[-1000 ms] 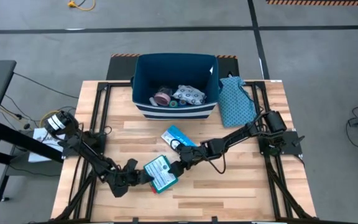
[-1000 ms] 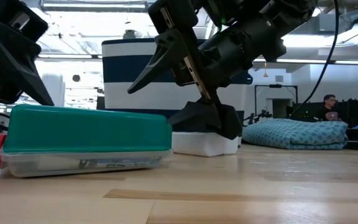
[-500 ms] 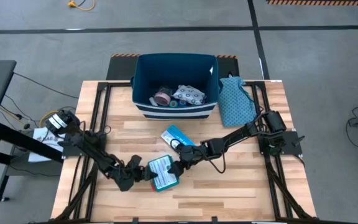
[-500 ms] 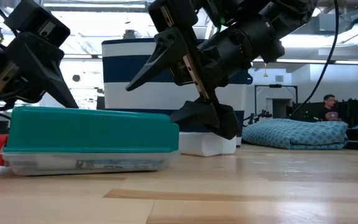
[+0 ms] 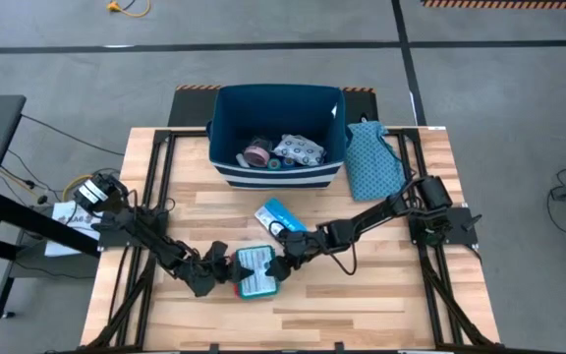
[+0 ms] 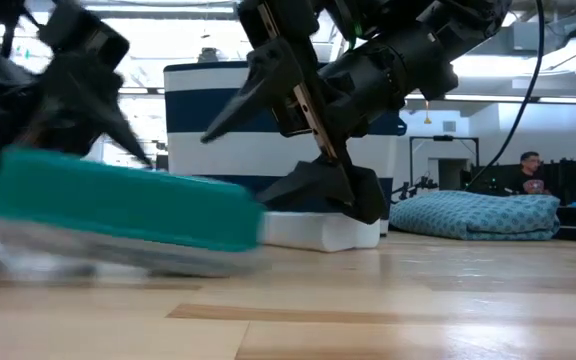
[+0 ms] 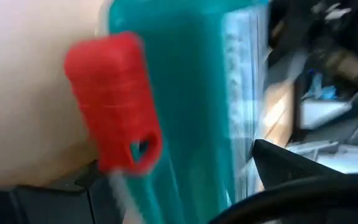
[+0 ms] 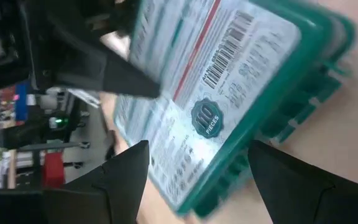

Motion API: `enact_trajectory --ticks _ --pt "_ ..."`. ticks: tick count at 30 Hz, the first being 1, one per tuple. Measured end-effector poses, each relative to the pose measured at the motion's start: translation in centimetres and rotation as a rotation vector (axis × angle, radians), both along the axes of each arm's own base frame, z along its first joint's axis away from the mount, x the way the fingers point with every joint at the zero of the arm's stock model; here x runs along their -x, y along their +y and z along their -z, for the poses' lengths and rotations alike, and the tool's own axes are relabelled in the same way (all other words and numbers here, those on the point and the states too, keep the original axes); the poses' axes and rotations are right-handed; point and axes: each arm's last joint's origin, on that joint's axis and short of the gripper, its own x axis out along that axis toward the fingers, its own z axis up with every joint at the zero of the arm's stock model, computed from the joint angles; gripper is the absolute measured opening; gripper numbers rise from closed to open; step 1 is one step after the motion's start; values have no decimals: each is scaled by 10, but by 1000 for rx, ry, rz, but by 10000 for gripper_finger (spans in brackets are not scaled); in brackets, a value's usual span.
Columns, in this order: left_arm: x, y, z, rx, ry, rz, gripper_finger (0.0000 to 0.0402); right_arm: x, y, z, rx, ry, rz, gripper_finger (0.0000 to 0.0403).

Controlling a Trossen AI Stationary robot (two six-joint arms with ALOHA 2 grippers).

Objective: Pick & place medical supplies in basket/bin
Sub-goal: Put the green emergency kit into the bin

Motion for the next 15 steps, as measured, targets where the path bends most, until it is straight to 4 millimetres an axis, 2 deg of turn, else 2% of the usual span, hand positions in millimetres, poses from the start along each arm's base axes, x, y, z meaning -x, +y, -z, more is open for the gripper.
enact_trajectory --ticks 3,6,11,15 --pt "-6 1 -7 -38 -68 -37 302 -3 1 -4 -9 -38 0 266" --pt "-10 0 -13 -69 -111 -1 302 -3 1 -4 -9 -37 2 266" --pt "-13 2 -13 -64 -103 19 299 -3 1 -4 -4 -29 0 266" --pt "-12 2 -12 -58 -92 26 277 -2 3 -4 3 -33 -8 266"
